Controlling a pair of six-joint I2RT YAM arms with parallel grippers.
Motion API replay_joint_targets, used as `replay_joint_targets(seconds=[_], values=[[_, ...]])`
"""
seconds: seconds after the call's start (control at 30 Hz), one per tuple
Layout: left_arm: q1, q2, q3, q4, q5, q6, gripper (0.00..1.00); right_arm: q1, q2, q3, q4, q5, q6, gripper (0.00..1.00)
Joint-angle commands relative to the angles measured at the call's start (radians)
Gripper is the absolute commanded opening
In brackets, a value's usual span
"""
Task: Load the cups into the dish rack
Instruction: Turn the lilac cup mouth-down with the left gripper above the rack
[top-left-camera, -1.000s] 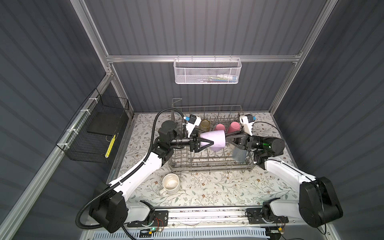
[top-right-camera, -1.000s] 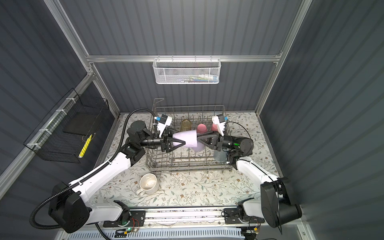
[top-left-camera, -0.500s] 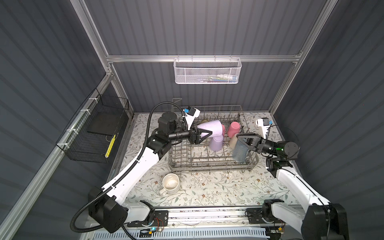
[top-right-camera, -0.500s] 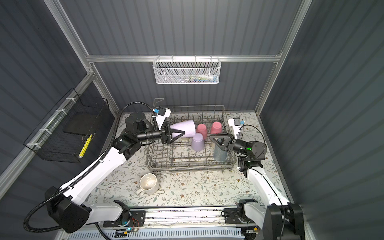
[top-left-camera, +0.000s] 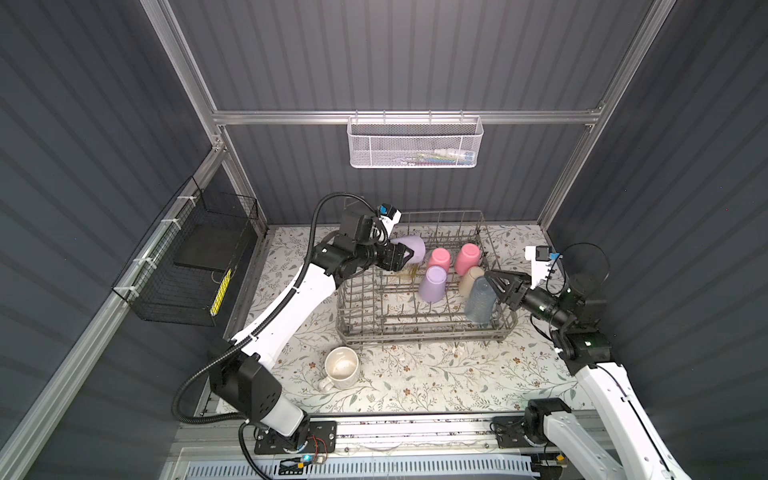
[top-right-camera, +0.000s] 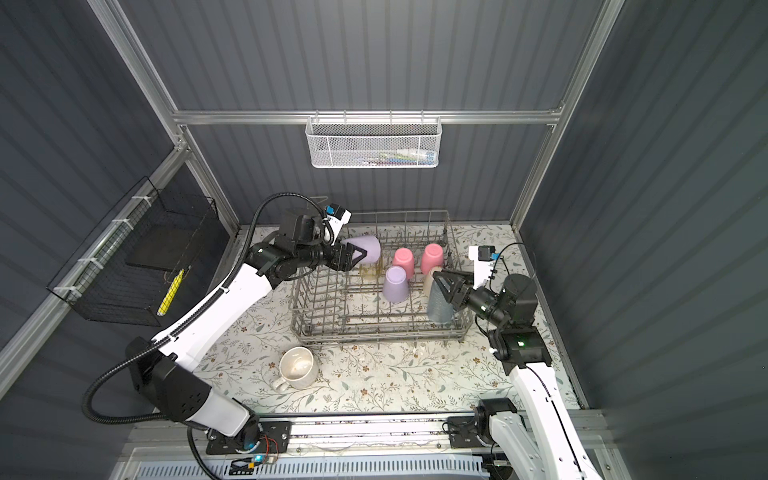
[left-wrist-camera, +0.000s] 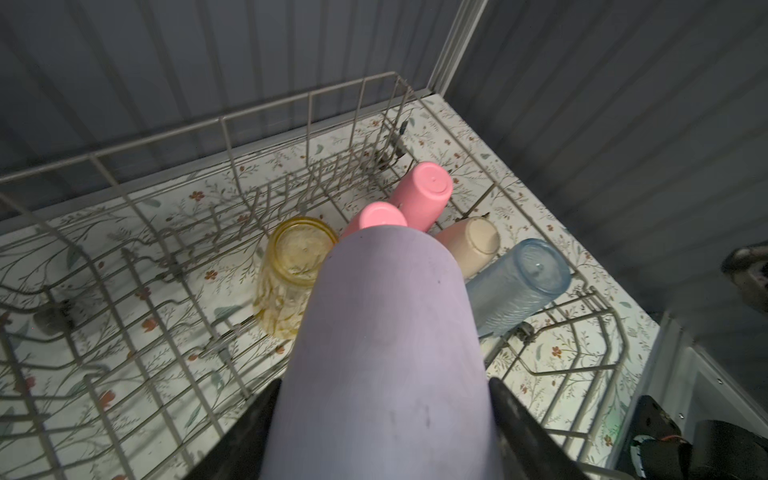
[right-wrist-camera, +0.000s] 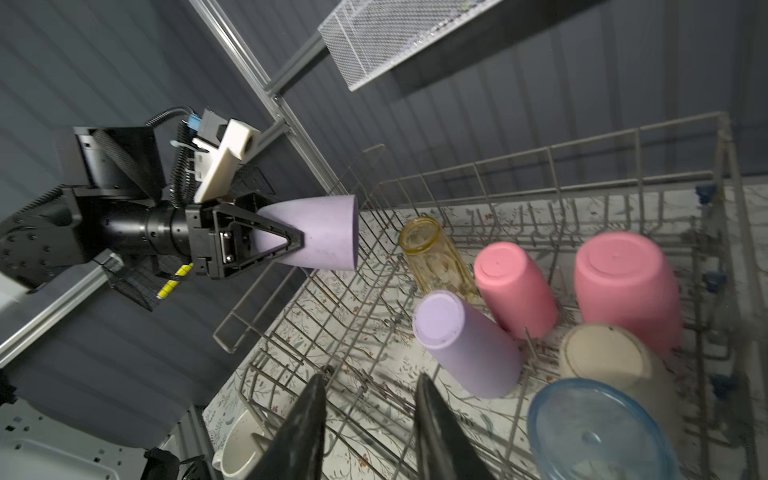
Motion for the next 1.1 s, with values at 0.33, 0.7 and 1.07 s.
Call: replay_joint_targets(seconds=[0.33, 0.7, 1.07], values=[[0.007, 0.153, 0.157, -0.288, -0.220, 0.117, 0.32, -0.003, 0.064, -0.027, -0.031, 0.056, -0.039, 0.38], [0.006, 0.221, 0.166, -0.319, -0.230, 0.138, 0.32, -0.003, 0.111, -0.023, 0.007, 0.045, -0.029, 0.38], [0.003, 0.301, 0.196, -0.319, -0.211, 0.135, 0.32, -0.003, 0.138, -0.028, 0.019, 0.031, -0.029, 0.39]])
